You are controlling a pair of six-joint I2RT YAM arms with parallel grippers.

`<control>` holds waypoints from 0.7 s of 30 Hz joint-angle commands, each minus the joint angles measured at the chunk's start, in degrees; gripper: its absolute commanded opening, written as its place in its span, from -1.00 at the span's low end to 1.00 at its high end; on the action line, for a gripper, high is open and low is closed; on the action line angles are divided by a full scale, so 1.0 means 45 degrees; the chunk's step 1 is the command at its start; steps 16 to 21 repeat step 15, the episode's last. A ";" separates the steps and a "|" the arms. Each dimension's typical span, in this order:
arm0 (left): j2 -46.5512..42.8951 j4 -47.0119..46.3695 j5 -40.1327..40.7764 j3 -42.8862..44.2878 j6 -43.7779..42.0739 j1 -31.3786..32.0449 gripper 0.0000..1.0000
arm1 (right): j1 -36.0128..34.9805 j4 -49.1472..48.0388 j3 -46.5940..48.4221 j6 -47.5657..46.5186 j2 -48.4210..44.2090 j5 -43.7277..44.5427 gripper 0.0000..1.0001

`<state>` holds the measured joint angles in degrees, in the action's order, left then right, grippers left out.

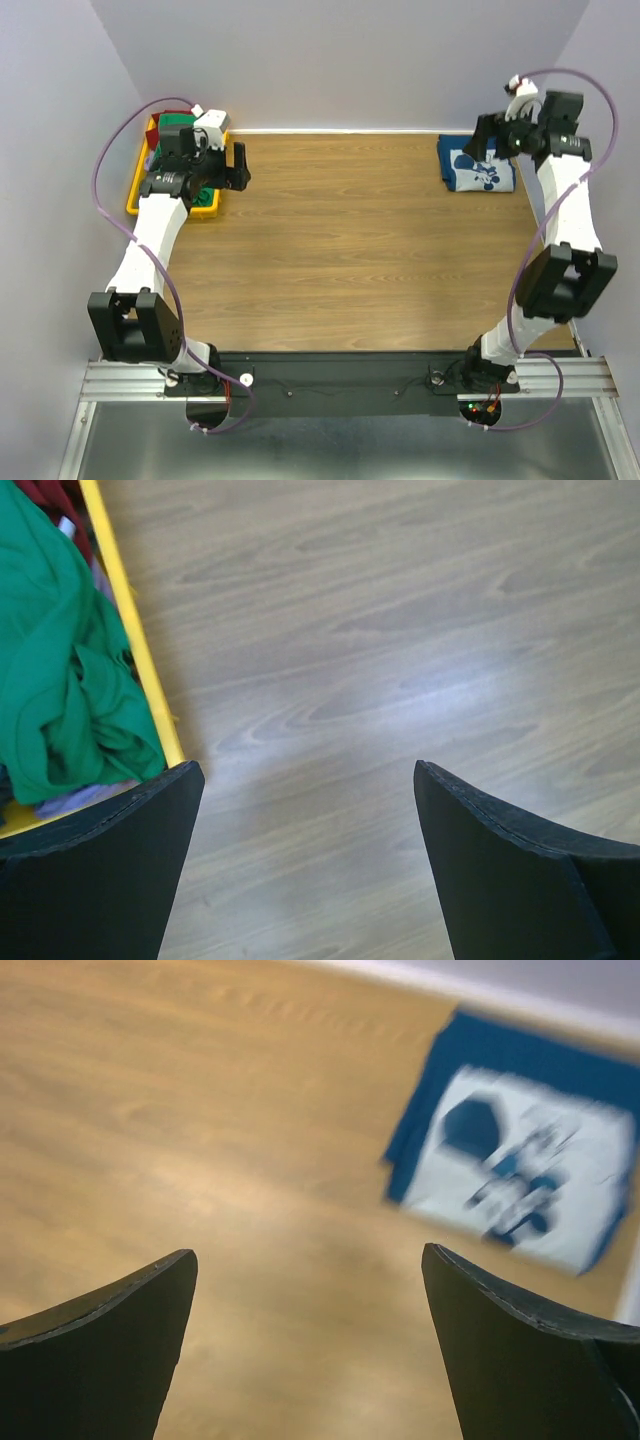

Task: Fold and stack the t-shirts
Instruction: Reset both grippers

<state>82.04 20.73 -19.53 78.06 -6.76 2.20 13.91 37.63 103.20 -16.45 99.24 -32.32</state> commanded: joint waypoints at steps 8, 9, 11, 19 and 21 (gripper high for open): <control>-0.3908 -0.0502 0.0685 -0.4936 -0.2909 0.0195 0.97 | -0.0708 0.1130 -0.8242 0.0922 -0.4218 -0.1022 1.00; -0.4205 -0.0641 0.0803 -0.5331 -0.3007 0.0234 0.97 | -0.0709 0.1227 -0.8497 0.0766 -0.4473 -0.0964 1.00; -0.4694 -0.0817 0.1076 -0.6190 -0.3106 0.0254 0.97 | -0.0689 0.1170 -0.9220 0.0531 -0.5058 -0.0769 1.00; -0.6157 -0.1109 0.1760 -0.6838 -0.2912 0.0254 0.97 | -0.0709 0.1111 -0.9671 0.0725 -0.5978 -0.0280 1.00; -0.6157 -0.1109 0.1760 -0.6838 -0.2912 0.0254 0.97 | -0.0709 0.1111 -0.9671 0.0725 -0.5978 -0.0280 1.00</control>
